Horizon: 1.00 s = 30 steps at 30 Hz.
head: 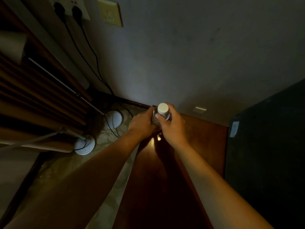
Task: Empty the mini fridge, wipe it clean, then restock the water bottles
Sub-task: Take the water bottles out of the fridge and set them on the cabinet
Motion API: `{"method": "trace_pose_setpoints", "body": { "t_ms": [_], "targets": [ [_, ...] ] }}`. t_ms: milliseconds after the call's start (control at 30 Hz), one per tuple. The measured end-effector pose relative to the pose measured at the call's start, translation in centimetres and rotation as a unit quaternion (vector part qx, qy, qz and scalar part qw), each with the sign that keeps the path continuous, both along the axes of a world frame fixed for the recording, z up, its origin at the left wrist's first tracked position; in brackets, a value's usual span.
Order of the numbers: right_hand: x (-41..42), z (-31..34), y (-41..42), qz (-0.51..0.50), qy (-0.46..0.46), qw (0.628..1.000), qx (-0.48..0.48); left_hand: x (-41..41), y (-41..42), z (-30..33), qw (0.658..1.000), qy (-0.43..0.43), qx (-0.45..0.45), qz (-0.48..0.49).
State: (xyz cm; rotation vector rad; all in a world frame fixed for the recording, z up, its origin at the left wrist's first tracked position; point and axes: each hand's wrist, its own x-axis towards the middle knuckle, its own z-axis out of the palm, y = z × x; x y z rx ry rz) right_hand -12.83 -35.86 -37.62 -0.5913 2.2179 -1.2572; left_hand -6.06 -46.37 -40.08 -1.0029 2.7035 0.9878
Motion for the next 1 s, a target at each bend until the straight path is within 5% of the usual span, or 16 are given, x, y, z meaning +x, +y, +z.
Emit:
{"method": "trace_pose_setpoints", "body": {
  "t_ms": [667, 1000],
  "targets": [
    [-0.2, 1.8, 2.3, 0.059, 0.002, 0.989, 0.136, 2.6, 0.3, 2.9, 0.998, -0.021, 0.008, 0.065],
    [3.2, 8.4, 8.8, 0.042, 0.06, 0.986, 0.15, 6.6, 5.6, 9.4, 0.995, 0.071, -0.05, 0.053]
  ]
}}
